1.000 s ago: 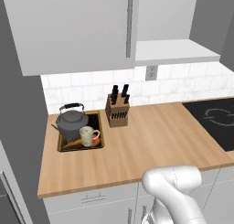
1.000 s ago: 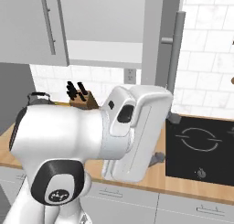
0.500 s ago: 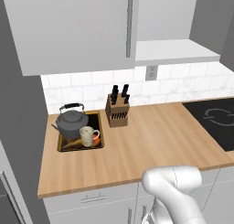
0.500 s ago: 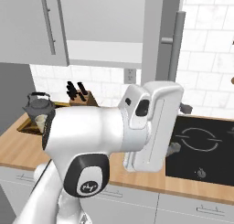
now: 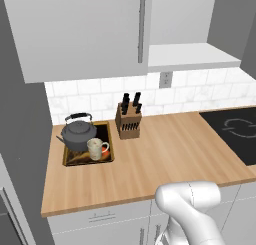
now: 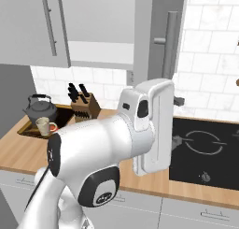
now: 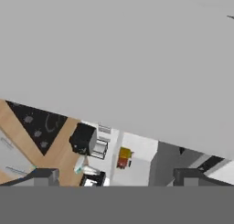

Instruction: Pick the kettle from the counter and place it on the tray. Then pick the mug from the cabinet and place it on the tray. Then close the cabinet doors.

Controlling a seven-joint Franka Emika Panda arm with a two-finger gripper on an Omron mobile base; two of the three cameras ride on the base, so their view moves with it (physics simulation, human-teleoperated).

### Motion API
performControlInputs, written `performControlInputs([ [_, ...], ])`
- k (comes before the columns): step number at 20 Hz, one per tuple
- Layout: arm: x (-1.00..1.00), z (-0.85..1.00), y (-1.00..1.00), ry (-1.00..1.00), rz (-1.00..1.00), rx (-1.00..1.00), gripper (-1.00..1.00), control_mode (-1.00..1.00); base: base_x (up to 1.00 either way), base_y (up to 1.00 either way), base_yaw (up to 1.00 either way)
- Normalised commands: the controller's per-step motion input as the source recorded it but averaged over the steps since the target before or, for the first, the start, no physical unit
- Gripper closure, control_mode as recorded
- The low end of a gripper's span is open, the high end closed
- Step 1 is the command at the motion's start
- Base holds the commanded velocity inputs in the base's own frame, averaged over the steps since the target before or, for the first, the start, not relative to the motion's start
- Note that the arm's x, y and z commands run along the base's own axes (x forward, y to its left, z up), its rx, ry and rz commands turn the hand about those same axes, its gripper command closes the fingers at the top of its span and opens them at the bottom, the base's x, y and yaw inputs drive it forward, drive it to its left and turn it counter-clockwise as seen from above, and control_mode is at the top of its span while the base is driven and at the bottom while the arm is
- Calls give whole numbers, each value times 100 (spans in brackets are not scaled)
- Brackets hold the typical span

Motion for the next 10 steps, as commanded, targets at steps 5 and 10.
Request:
performControlInputs([
  [5,32,-2,50,10,25,-11,-100,-100,0,0,0],
  [10,38,0,50,18,26,-2,-100,-100,0,0,0],
])
